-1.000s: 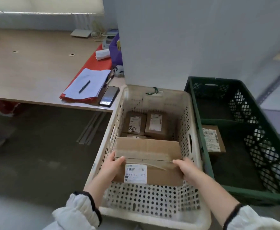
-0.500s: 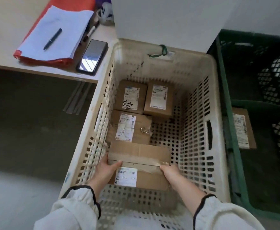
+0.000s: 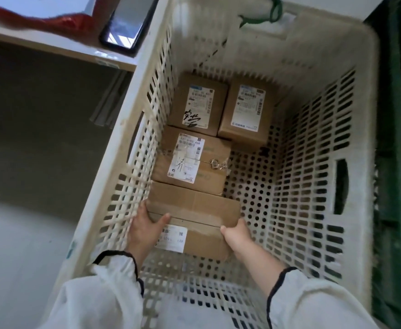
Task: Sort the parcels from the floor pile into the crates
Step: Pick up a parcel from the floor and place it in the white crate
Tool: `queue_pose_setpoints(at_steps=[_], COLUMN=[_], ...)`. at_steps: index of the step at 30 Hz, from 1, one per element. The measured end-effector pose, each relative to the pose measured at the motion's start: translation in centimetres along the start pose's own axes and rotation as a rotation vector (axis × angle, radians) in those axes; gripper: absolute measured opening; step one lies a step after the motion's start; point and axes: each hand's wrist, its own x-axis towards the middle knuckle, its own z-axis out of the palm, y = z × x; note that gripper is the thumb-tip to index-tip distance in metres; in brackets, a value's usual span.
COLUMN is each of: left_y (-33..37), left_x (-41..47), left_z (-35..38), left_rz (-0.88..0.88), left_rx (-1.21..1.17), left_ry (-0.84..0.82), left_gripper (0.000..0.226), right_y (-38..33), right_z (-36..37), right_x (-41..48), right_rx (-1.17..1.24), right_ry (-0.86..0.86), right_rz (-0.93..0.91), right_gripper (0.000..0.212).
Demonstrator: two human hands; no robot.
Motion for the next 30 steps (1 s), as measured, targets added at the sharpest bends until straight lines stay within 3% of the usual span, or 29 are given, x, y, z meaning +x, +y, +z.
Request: queue_pose_setpoints(at_steps=[5, 15, 20, 24, 30], left_y=[0.2, 2.4, 1.7, -0.2, -0.2], left_x=[0.0, -4.0, -4.8, -3.6, -2.9], left_z=[1.0, 4.2, 4.3, 4.3, 3.5], left_rz=[-0.017, -0.181, -0.626, -0.584, -0.563], left_rx=[0.062, 0.055, -0.046, -0.015, 0.091], left_ry=[0.086, 0.409, 0.306, 0.220, 0.122], left_gripper=[0.066, 0.055, 0.069, 0.052, 0.051], right_y=[0.0, -0.4, -0.5, -0.9, -1.3], right_z=[0.0, 0.2, -0.4, 0.3, 0.2], right_x=[0.3, -0.6, -1.7, -2.2, -2.4], right_rx=[-0.020, 0.002, -0.097, -0.239, -0.399], right_ry=[0.035, 0.036, -0.013, -0.015, -0.009], right_rz=[0.000, -0.023, -0.135, -0.198, -0.215], right_gripper=[0.067, 0.069, 0.084, 0.093, 0.095])
